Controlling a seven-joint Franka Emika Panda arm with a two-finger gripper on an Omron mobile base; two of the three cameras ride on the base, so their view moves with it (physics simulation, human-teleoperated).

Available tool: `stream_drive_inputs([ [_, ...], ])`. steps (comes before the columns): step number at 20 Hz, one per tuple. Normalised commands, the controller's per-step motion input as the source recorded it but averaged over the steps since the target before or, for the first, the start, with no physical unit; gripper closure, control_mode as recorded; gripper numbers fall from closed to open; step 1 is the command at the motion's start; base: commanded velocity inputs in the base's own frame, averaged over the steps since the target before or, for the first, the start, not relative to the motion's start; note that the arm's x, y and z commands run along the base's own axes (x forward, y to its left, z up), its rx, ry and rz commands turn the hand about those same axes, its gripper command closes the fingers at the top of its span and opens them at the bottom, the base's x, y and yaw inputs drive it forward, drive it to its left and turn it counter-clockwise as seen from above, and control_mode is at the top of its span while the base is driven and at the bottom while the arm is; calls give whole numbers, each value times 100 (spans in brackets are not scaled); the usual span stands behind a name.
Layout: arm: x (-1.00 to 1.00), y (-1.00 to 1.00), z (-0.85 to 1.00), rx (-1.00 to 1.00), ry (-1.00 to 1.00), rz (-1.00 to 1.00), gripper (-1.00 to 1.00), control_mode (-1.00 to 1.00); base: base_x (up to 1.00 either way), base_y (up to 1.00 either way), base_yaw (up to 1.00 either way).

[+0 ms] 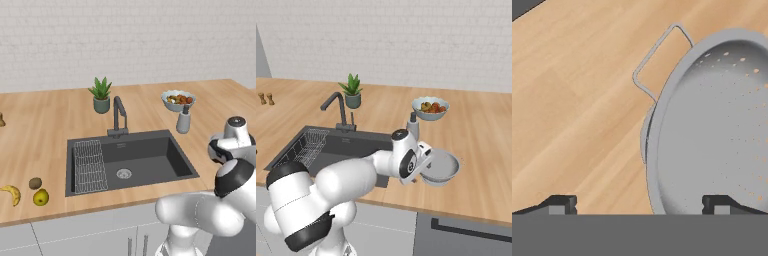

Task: Put the colander in the sink, put the kiwi, pear, banana in the colander, and turn on the sink faucet and pour water over the colander.

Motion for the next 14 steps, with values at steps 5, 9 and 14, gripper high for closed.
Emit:
stream_drive_inputs([
  [5,8,-15,-9,0,0,0,-100,-100,0,0,0],
  [9,13,-9,-5,0,0,0,-100,-100,0,0,0],
  [14,14,-7,-9,0,0,0,-100,-100,0,0,0],
])
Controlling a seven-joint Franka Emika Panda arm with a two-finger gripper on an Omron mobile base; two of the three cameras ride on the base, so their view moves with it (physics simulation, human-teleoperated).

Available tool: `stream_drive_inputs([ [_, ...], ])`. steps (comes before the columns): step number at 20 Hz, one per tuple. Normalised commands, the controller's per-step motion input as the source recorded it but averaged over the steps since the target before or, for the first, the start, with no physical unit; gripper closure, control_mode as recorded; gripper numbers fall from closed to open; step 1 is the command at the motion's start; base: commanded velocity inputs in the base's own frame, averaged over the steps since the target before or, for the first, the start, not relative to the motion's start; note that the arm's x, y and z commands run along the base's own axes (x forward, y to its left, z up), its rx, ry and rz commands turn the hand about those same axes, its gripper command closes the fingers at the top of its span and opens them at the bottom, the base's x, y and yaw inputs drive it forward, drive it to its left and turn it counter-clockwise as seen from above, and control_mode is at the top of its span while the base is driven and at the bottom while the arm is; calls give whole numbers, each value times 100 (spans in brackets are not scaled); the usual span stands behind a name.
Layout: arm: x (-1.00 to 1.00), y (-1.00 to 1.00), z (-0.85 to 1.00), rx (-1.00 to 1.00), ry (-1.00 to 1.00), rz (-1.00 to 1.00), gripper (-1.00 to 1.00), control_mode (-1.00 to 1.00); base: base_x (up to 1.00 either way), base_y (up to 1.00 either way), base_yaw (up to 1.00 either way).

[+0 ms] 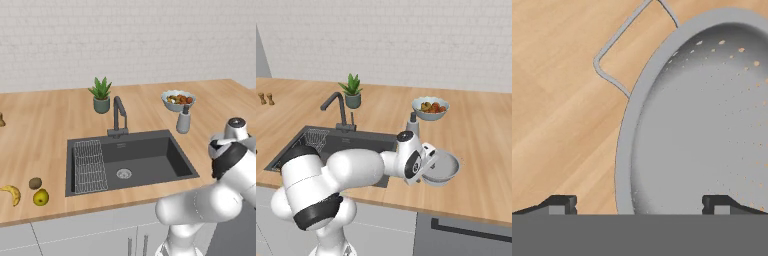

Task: Put the colander in the sink, put the kiwi, pear, banana in the colander, and turn on the sink faucet and pour water over the colander.

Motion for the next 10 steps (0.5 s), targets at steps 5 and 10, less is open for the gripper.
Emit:
stream_drive_inputs([
  [5,20,-4,-9,0,0,1,-100,-100,0,0,0],
  [10,7,-3,-15,0,1,2,-100,-100,0,0,0],
])
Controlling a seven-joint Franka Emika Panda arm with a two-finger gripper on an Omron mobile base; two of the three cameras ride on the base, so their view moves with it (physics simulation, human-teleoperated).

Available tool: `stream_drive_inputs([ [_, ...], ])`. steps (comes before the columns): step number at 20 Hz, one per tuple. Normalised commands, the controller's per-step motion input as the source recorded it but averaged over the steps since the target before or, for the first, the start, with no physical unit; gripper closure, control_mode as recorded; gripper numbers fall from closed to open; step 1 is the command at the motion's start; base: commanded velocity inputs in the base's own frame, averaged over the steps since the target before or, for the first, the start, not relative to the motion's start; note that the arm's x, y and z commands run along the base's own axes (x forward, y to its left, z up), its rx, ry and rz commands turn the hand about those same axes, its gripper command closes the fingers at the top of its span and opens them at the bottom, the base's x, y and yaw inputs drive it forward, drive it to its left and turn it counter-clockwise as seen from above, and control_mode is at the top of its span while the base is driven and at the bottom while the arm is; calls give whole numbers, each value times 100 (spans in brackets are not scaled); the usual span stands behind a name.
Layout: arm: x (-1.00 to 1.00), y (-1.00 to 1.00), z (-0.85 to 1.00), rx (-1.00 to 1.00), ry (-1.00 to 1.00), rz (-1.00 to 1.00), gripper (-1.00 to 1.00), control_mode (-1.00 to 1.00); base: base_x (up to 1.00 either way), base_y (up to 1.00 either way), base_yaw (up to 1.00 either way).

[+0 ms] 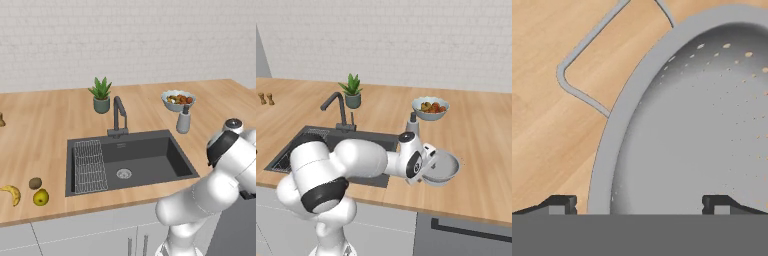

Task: Put the colander in the sink, put the kiwi, pear, banana in the colander, and turn on the sink faucet and pour water over the colander.

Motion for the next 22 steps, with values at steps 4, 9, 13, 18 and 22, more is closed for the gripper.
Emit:
stream_drive_inputs([
  [4,0,-1,-20,0,2,4,100,-100,0,0,0],
  [9,0,-8,-14,1,2,6,100,-100,0,0,0],
  [13,2,-8,-18,5,12,7,100,-100,0,0,0],
  [18,-45,-2,25,20,0,21,100,-100,0,0,0],
  [22,-68,2,55,16,0,27,100,-100,0,0,0],
])
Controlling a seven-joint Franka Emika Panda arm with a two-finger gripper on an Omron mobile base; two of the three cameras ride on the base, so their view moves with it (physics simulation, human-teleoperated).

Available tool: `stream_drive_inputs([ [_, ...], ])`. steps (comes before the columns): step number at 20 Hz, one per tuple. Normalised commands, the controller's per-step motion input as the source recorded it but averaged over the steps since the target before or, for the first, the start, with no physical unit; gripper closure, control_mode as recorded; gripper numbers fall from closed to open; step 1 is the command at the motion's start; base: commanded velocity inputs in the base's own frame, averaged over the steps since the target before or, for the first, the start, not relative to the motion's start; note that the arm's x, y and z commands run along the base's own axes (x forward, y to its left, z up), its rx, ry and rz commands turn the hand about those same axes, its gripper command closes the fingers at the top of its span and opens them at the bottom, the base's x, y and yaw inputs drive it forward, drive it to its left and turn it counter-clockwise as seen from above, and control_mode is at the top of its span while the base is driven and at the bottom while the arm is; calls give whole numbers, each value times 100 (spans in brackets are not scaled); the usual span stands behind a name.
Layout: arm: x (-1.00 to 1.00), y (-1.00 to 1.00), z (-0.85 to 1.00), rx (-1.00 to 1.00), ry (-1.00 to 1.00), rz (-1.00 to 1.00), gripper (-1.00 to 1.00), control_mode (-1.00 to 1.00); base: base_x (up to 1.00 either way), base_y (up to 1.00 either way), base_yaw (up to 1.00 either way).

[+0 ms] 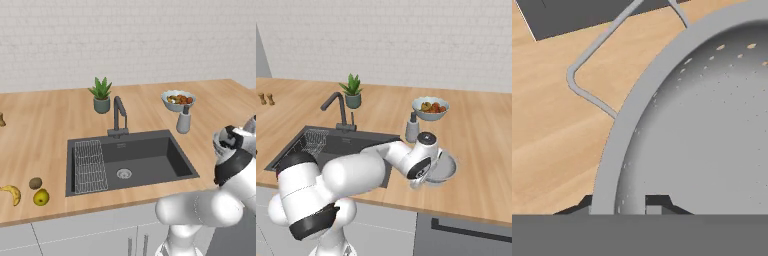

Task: Put the colander in the sink, put the kiwi, pear, banana in the colander, and turn on the sink faucet and pour water over the colander.

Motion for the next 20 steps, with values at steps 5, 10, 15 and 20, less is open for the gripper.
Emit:
stream_drive_inputs([
  [5,-74,12,59,7,4,30,100,-100,0,0,0],
  [10,-51,48,40,0,9,48,100,-100,0,0,0],
  [15,-18,79,11,-3,3,57,100,-100,0,0,0],
  [20,33,77,1,-1,-11,46,100,-100,0,0,0],
])
